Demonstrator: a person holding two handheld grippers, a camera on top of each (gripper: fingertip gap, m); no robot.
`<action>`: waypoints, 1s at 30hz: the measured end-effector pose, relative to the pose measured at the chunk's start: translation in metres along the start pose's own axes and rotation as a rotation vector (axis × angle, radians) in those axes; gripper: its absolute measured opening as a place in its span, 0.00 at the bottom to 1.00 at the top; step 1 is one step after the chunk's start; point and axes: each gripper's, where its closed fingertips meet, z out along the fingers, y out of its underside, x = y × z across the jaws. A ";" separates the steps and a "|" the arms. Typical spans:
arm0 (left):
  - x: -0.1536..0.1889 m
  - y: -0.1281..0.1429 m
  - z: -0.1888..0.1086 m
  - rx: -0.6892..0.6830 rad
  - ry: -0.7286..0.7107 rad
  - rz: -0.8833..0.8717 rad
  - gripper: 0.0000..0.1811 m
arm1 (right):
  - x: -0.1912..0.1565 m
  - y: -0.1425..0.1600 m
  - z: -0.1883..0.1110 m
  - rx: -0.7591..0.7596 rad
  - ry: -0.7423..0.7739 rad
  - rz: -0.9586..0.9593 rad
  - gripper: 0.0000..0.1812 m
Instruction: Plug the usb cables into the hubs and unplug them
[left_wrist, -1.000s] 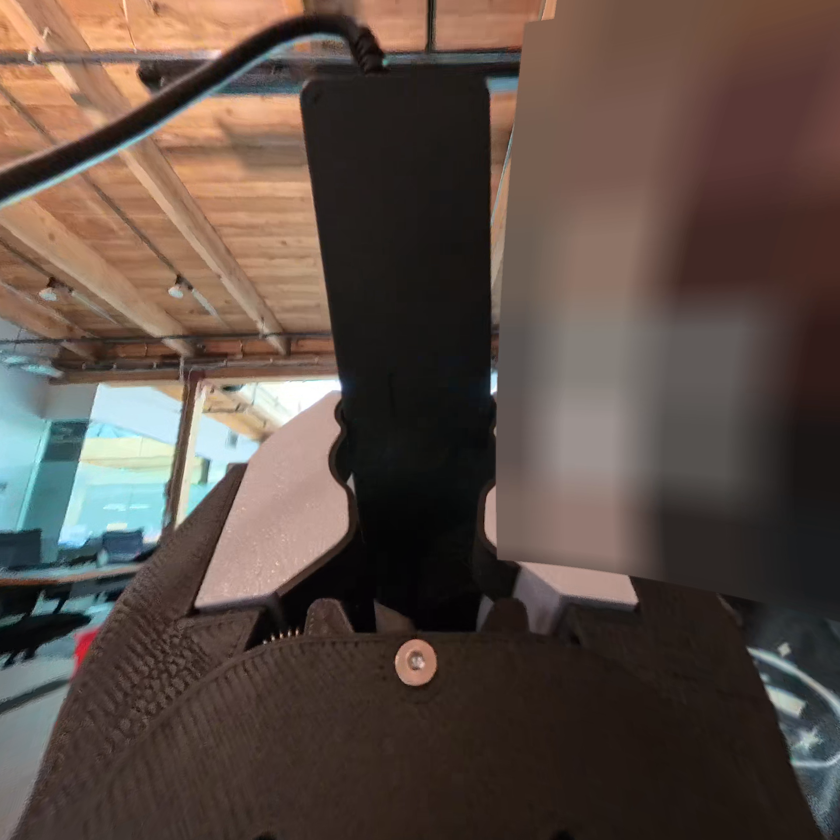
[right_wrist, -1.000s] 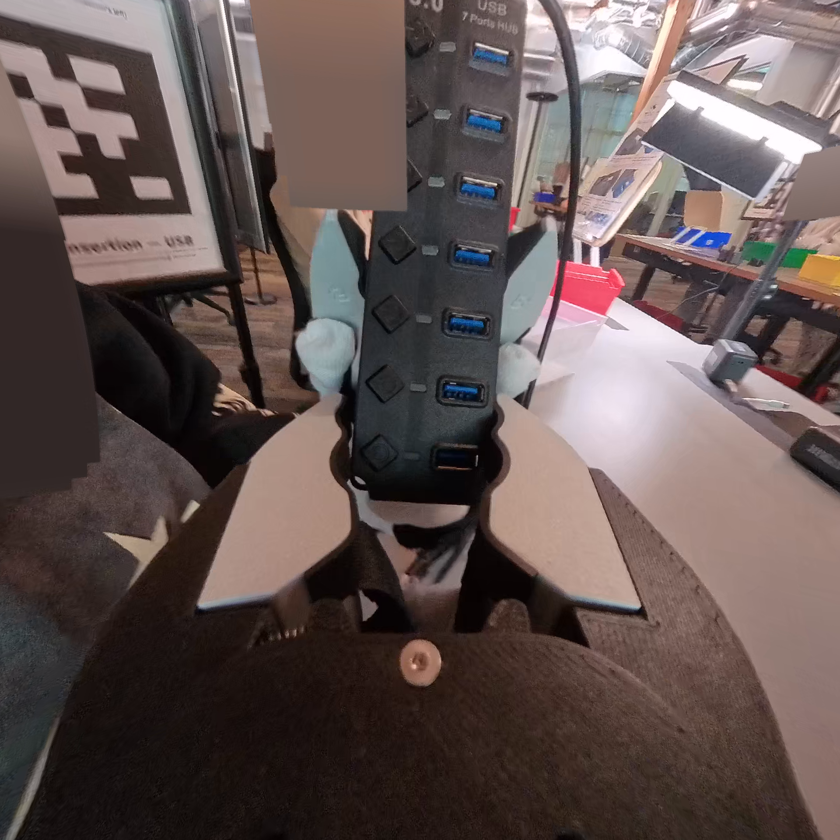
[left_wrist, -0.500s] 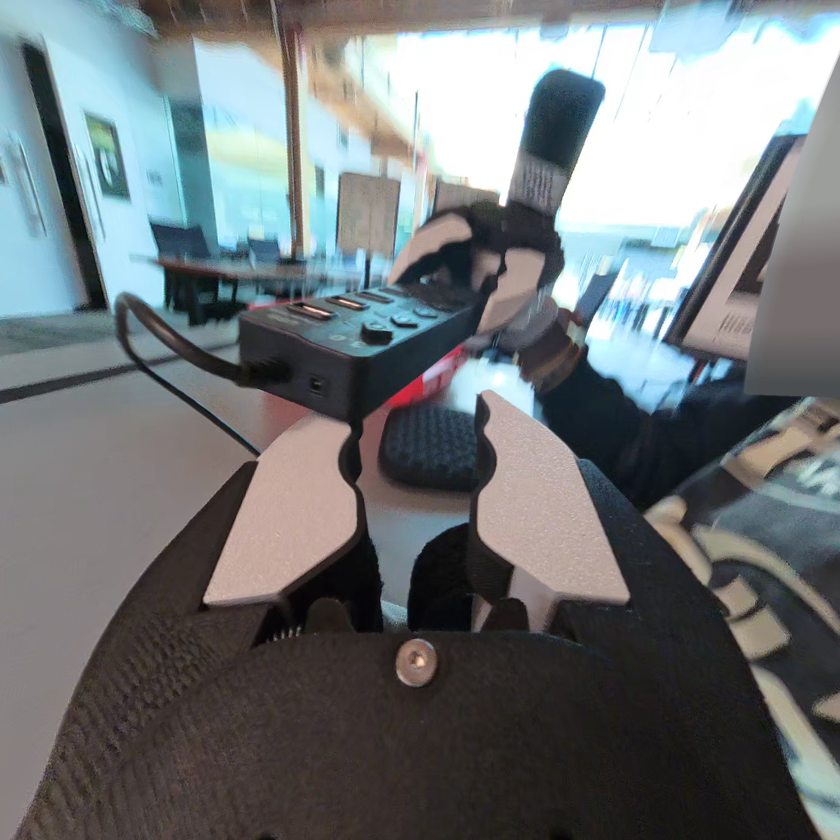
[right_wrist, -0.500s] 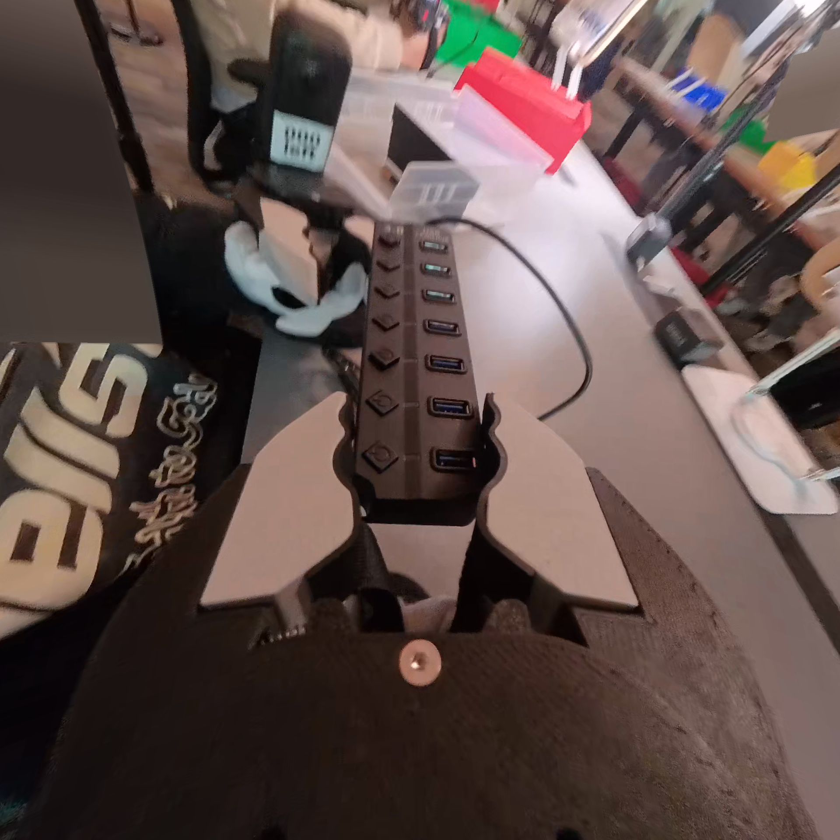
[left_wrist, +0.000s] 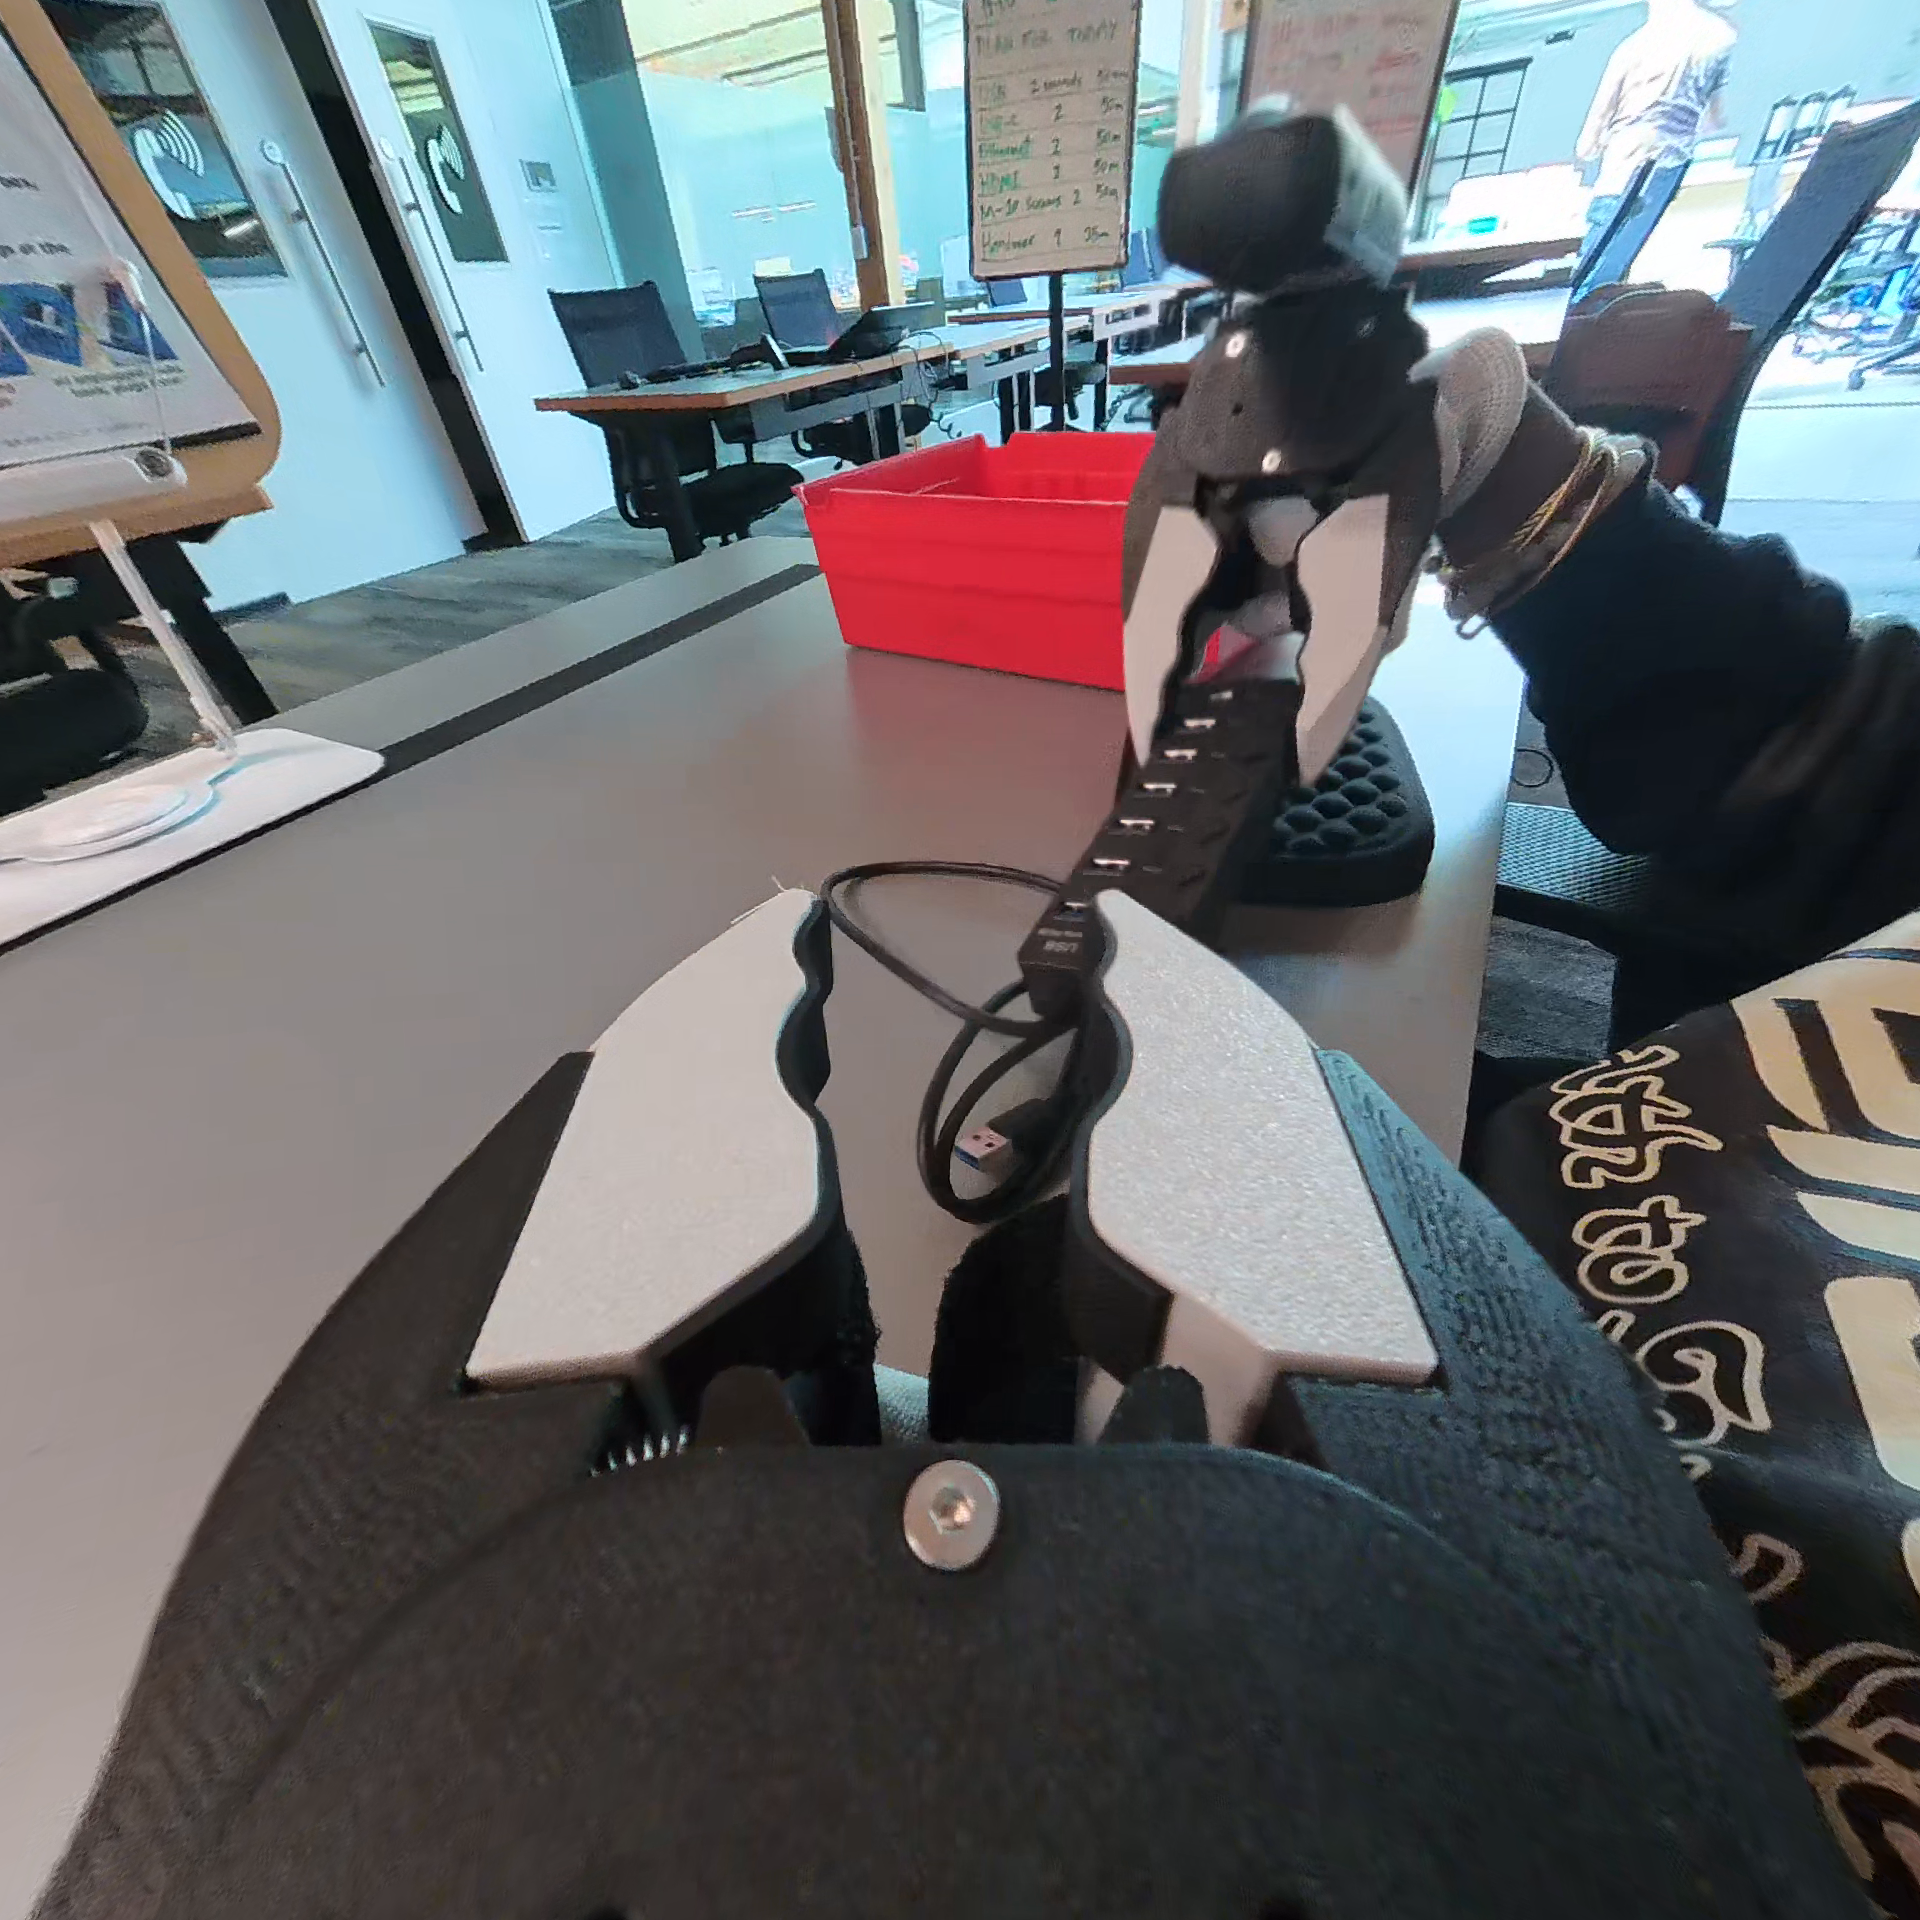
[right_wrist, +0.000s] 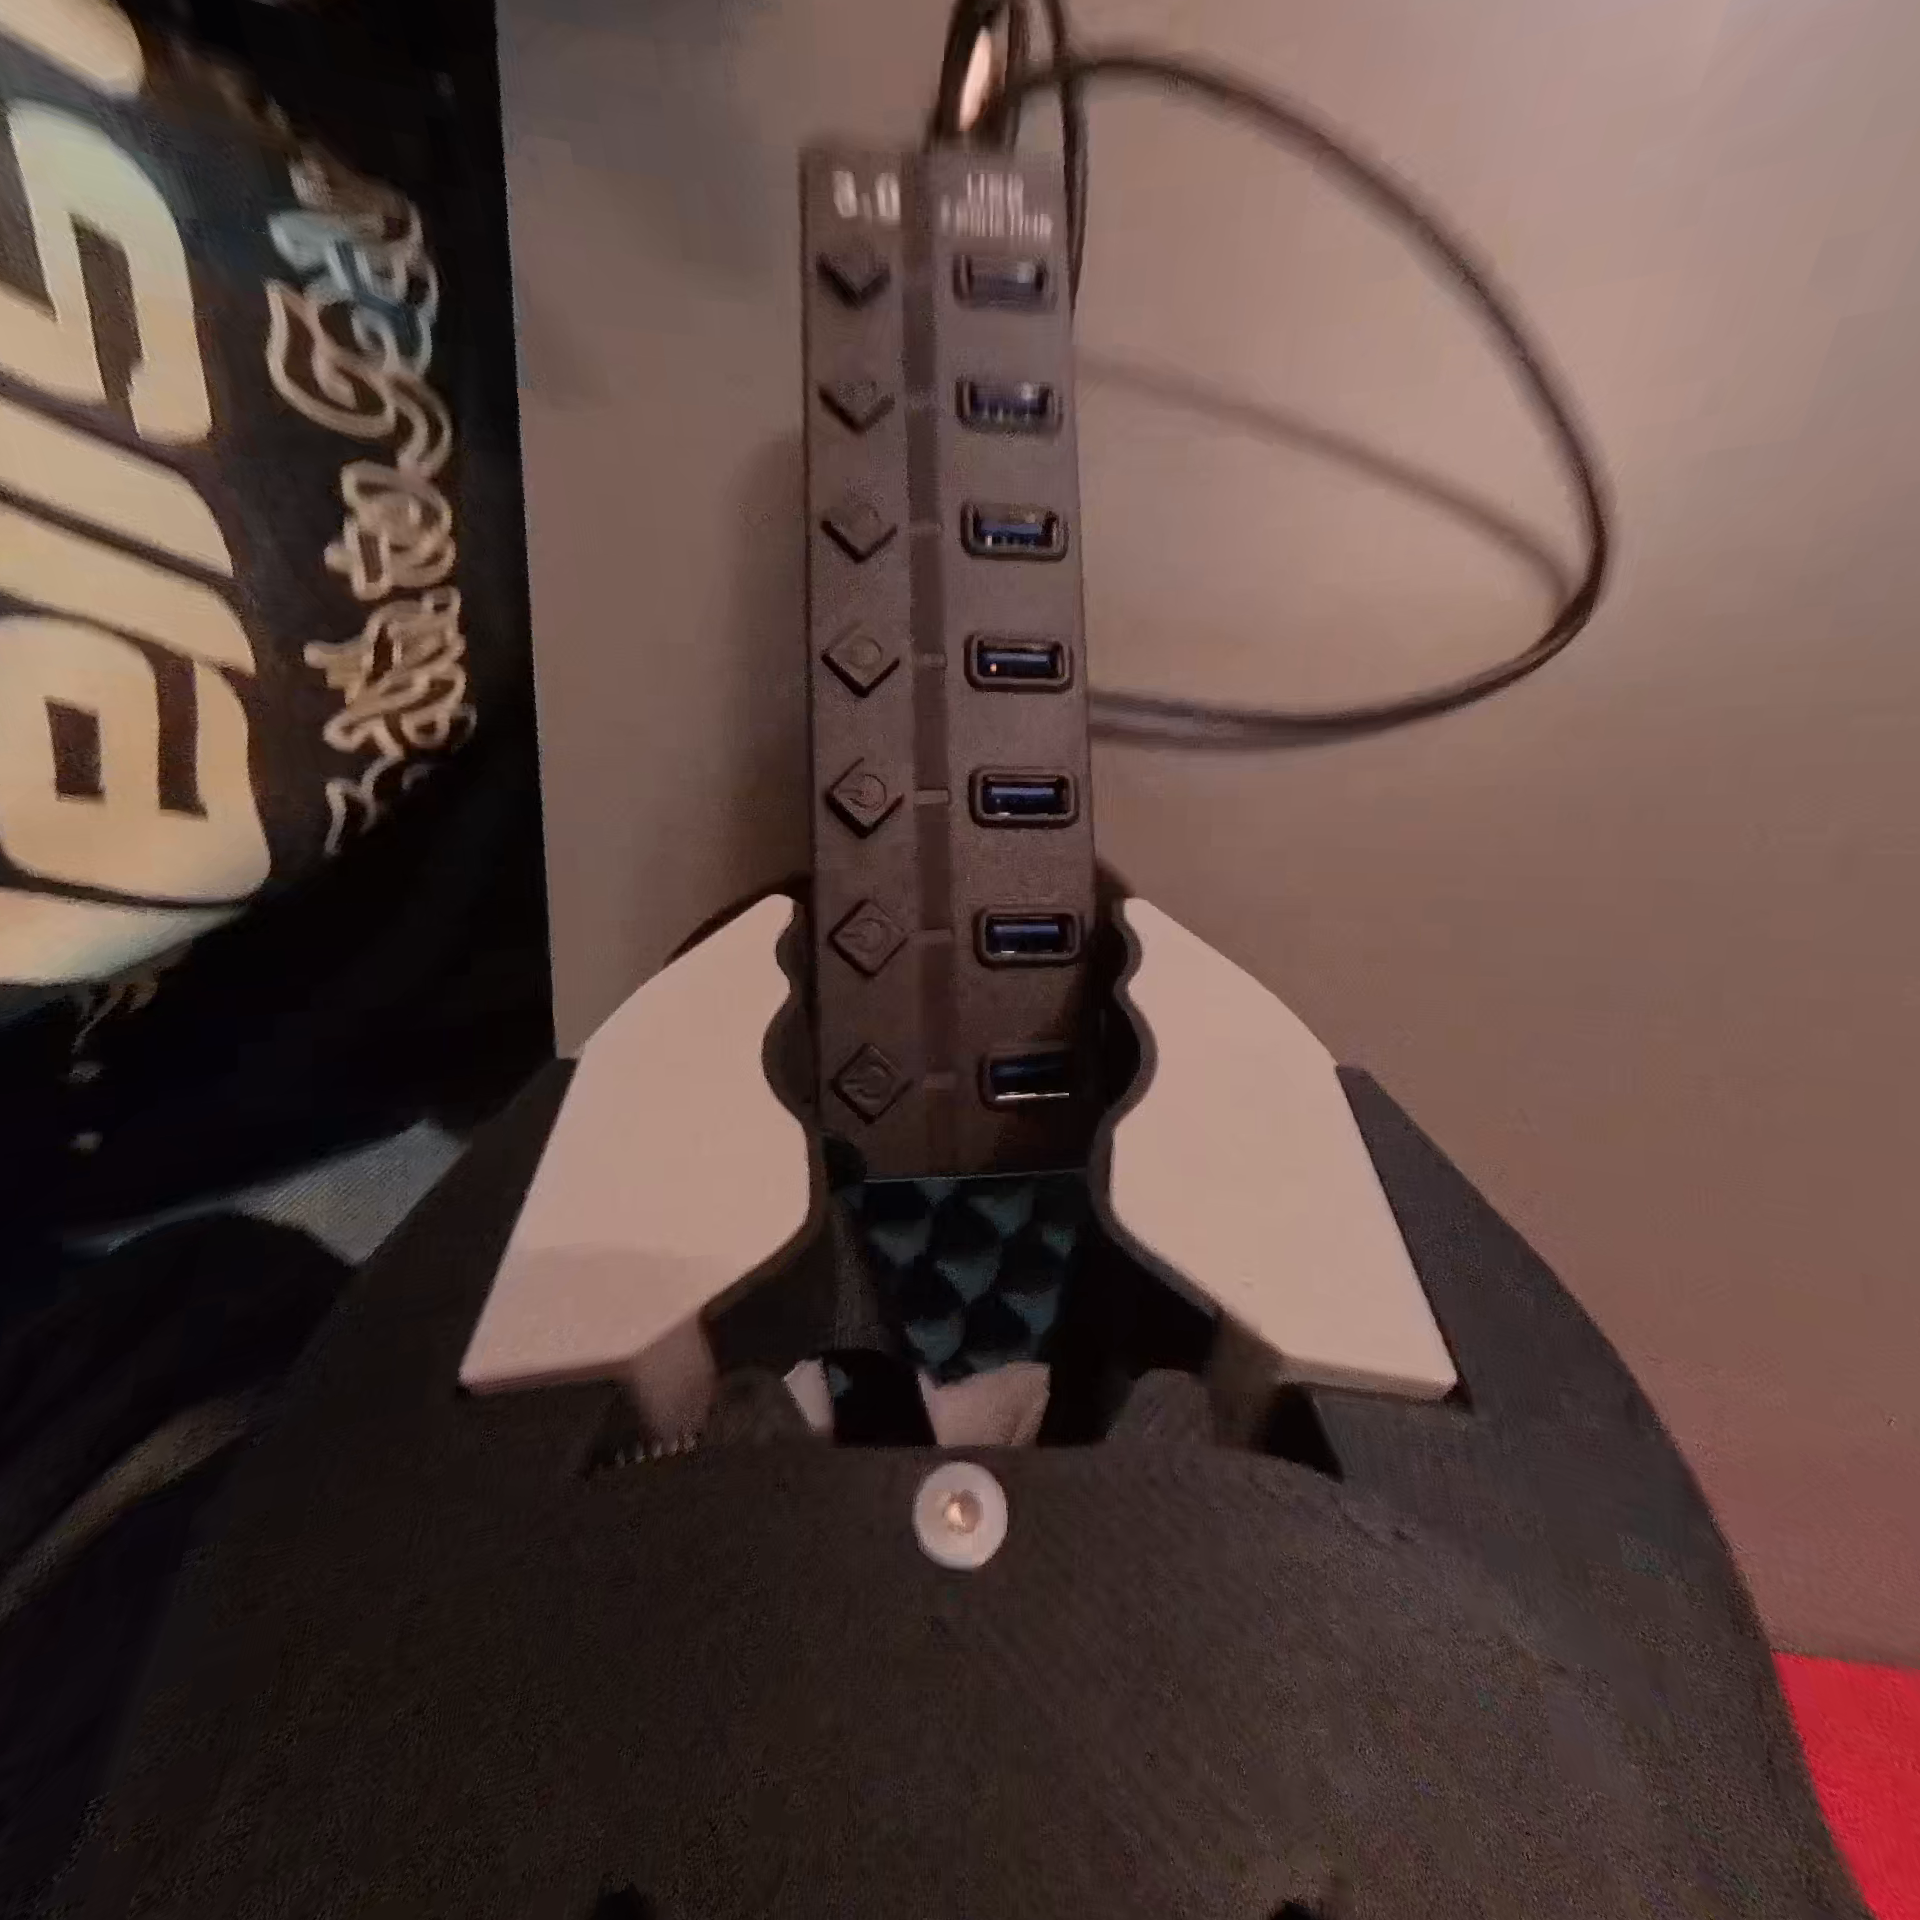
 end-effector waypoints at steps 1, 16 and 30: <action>0.001 0.000 0.000 0.000 0.004 0.000 0.25 | -0.002 0.009 0.005 -0.047 -0.022 0.013 0.30; -0.142 0.014 -0.231 -0.801 -0.538 0.107 0.23 | -0.054 -0.057 -0.111 0.506 0.164 -0.235 0.35; -0.210 0.140 -0.317 -1.639 -0.297 -0.109 0.23 | -0.080 -0.067 -0.095 0.458 0.101 -0.322 0.33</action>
